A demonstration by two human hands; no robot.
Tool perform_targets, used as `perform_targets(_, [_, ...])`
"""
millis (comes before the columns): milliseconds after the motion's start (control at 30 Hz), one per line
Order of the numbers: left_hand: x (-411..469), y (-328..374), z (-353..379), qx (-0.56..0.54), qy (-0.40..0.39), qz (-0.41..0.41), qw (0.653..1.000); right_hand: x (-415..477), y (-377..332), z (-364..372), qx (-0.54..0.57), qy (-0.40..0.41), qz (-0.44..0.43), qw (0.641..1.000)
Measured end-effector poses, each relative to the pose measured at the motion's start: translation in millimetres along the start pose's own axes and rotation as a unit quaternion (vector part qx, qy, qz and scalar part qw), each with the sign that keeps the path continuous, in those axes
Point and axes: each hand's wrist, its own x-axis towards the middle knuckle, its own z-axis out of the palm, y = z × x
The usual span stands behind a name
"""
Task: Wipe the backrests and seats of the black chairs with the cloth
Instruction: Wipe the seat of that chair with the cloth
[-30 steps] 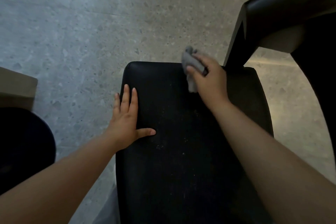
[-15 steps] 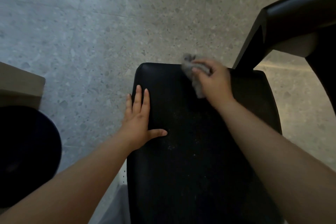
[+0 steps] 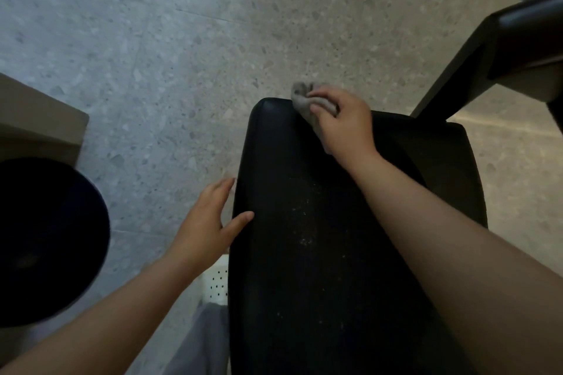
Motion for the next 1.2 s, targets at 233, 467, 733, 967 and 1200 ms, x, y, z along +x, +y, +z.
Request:
perform_targets(233, [-7.0,-10.8,-5.7,-0.044,0.008,0.008,0.999,-49.8,-17.5,52.2,-0.088,-0.060,-0.080,0.991])
perform_targets(467, [-16.6,-29.2,-12.7,-0.017,0.026,-0.031,0.999,-13.6,-31.2,37.7,-0.066,-0.021,-0.044,0.997])
perform_targets(733, [-24.4,-31.2,-14.8,-0.008,0.024,-0.052,0.998,-86.8,-29.5,23.4,-0.042,-0.273,-0.061,0.959])
perform_targets(967, [-33.6,-21.7,-11.2,-0.004,0.009,-0.051,0.999,-50.8,-1.1,2.0,-0.077,0.078,0.061,0.992])
perform_targets(1200, [-36.0,-13.0,-6.7,-0.011,0.009,-0.038,0.999,-131.1,-11.3,5.0,0.006,-0.236,0.002,0.972])
